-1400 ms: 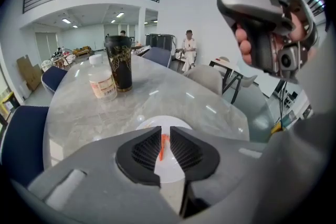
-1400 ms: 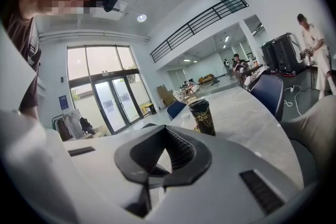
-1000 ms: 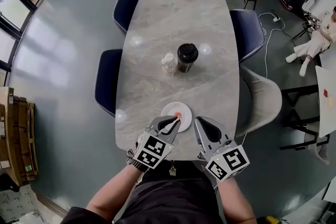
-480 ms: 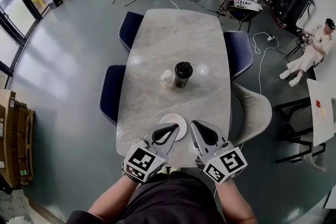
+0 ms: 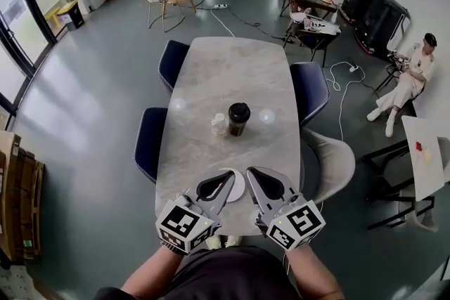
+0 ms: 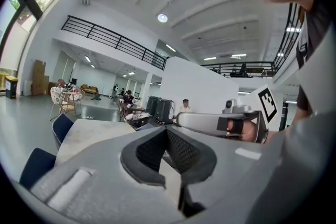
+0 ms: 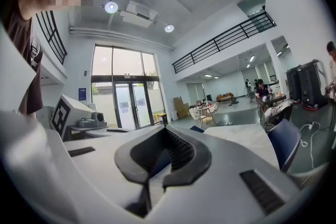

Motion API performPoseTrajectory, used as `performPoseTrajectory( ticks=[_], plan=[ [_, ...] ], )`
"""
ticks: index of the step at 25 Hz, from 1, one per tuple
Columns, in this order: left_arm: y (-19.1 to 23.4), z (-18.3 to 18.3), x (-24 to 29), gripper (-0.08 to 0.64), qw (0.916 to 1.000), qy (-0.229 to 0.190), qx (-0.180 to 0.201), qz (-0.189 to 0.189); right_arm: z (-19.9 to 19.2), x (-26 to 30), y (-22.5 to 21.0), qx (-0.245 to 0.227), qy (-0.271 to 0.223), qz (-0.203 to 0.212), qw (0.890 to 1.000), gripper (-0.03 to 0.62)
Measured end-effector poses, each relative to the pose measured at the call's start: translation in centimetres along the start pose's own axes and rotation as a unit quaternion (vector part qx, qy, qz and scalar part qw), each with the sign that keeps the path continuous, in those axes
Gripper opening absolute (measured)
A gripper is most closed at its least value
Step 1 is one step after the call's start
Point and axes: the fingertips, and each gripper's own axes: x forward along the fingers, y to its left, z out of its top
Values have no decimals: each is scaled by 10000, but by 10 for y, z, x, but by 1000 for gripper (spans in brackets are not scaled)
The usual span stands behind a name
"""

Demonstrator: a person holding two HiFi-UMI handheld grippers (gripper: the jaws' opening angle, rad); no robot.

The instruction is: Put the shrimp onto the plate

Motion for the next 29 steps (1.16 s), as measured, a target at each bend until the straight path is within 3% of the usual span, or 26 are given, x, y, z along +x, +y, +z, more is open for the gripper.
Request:
performPoseTrajectory(
  ticks=[6,29],
  plan=[
    [-6,25,-5,7,9994,-214,243,122,16,-3,0,-139,-70,-15,9999,0],
    [-13,17,-16,6,9987,-63,391,308,11,-6,9,-193,-24,38,9998,0]
  ],
)
